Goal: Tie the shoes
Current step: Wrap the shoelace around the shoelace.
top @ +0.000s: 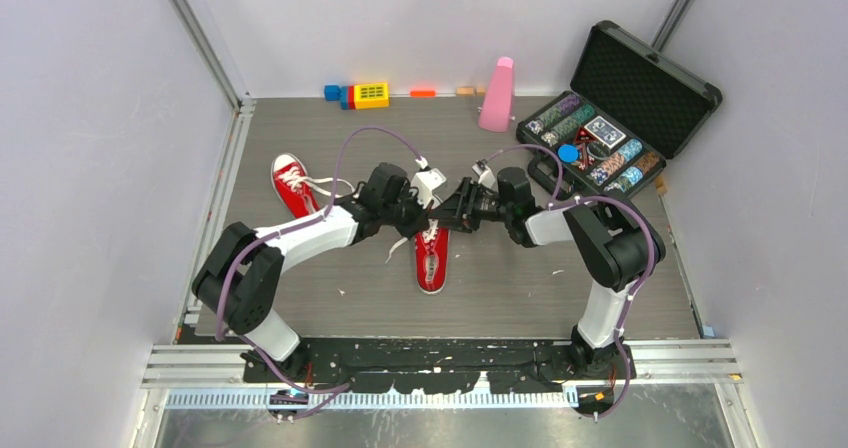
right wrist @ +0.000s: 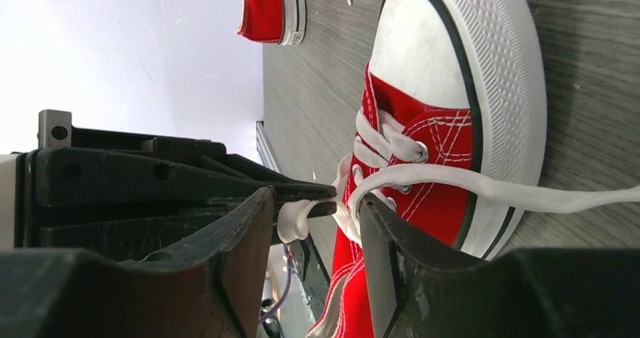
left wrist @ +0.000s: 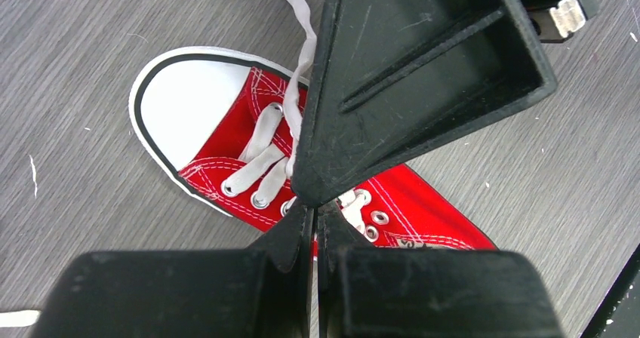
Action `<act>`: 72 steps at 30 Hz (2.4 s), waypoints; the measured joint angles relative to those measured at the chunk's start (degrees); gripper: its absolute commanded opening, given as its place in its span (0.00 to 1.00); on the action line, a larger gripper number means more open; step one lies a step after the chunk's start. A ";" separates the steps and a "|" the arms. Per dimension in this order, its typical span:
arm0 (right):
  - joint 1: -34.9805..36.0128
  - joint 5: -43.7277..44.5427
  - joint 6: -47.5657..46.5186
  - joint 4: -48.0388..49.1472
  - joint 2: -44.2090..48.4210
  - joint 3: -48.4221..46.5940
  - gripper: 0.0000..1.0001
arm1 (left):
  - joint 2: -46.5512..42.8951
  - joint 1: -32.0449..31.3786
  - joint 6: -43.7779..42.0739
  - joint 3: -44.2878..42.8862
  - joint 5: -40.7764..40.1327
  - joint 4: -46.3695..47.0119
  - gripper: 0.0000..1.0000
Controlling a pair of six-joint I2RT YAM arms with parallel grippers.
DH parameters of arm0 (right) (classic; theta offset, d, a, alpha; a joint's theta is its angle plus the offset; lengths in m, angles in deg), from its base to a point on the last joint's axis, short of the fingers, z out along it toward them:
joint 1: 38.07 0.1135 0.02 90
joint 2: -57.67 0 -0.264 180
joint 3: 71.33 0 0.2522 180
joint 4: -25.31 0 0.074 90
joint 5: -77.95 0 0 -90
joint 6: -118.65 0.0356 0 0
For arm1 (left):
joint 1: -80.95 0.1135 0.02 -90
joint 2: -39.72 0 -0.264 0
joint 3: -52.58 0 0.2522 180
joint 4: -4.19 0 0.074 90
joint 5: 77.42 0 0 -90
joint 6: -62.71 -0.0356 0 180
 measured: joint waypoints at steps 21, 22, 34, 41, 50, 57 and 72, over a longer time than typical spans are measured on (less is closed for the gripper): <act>0.09 10.14 11.76 1.51 -4.74 -0.68 0.33 | -2.43 0.00 0.02 3.58 1.51 3.85 0.00; 0.09 10.64 11.58 0.48 -4.55 -0.81 0.31 | -2.43 0.00 0.02 3.63 1.53 3.91 0.00; 0.24 15.21 9.46 -8.90 -3.23 -4.59 0.22 | -2.80 0.00 0.02 4.22 2.10 4.70 0.00; 0.24 16.63 7.52 -12.17 -3.23 -6.58 0.08 | -2.80 0.00 0.02 4.22 2.29 4.70 0.00; 0.13 14.93 3.96 -12.66 -1.88 -6.27 0.00 | -2.80 0.00 0.11 4.22 1.36 4.57 0.00; 0.09 7.80 0.50 -8.33 2.62 -3.21 0.00 | -2.80 0.00 0.76 4.22 -0.39 4.42 0.00; 0.09 4.85 -10.03 -14.91 11.37 4.31 0.00 | -2.80 0.00 3.52 4.22 -2.71 3.76 0.00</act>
